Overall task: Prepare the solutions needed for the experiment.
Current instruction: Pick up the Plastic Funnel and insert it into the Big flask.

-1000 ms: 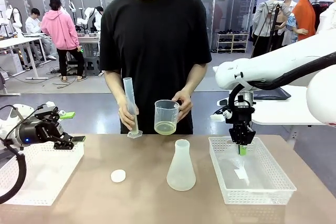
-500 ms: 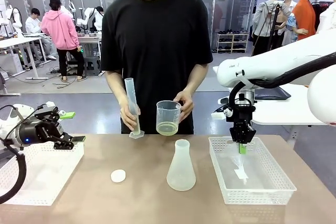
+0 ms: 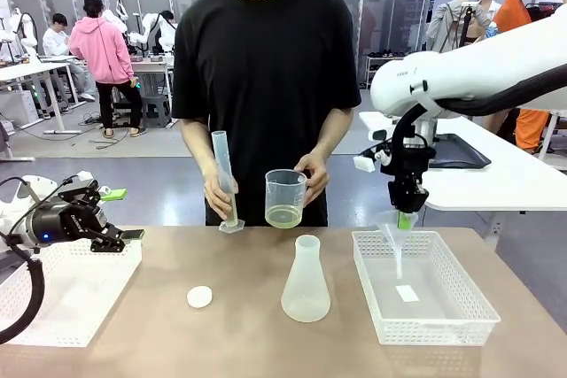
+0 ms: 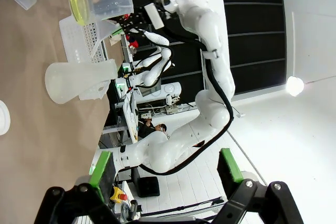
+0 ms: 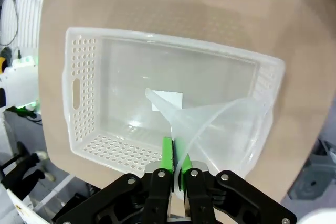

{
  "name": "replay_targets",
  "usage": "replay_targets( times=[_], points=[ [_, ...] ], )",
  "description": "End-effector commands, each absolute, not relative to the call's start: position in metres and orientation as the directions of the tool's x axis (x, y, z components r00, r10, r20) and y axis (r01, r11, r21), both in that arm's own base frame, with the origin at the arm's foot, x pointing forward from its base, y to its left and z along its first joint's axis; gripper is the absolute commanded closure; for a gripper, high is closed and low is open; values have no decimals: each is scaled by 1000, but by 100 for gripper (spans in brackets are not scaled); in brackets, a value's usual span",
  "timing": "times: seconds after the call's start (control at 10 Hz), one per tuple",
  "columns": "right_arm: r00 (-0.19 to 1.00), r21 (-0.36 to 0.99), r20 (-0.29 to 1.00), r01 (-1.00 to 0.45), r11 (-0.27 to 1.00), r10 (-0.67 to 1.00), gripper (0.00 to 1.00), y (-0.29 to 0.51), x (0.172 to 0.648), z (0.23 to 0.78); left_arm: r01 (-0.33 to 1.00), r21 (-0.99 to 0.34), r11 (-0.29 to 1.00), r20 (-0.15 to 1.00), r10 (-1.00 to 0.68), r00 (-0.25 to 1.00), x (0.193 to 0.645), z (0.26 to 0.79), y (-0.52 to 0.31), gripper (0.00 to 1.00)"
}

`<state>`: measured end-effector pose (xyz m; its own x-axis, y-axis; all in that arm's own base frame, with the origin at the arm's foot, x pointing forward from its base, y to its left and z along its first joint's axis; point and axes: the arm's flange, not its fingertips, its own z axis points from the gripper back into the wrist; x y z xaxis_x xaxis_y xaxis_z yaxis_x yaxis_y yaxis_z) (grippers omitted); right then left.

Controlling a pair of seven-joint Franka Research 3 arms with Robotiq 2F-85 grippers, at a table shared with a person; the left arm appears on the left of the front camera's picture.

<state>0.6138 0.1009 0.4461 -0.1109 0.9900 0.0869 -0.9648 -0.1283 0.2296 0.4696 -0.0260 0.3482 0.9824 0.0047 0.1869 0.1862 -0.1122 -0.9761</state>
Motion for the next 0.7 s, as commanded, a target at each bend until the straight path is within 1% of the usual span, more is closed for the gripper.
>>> replay_targets(
  times=[0.0, 0.1, 0.3, 0.4, 0.6],
  points=[
    [-79, 52, 22, -995, -80, 997, 100, 110, 569, 466, 192, -974, -121, 191, 16, 981, 470, 349, -27, 0],
    [-92, -24, 4, -996, -92, 996, 100, 115, 557, 479, 192, -974, -121, 191, 16, 981, 470, 349, -27, 0],
    [-43, -149, -64, -988, -52, 997, 100, 123, 530, 504, 192, -974, -121, 191, 16, 981, 470, 349, -27, 0],
    [-43, -210, -75, -976, -58, 996, 100, 127, 514, 517, 192, -974, -121, 191, 16, 981, 470, 349, -27, 0],
    [-17, -258, -74, -965, -36, 997, 100, 131, 496, 527, 192, -974, -121, 191, 16, 981, 470, 349, -27, 0]
  ],
)
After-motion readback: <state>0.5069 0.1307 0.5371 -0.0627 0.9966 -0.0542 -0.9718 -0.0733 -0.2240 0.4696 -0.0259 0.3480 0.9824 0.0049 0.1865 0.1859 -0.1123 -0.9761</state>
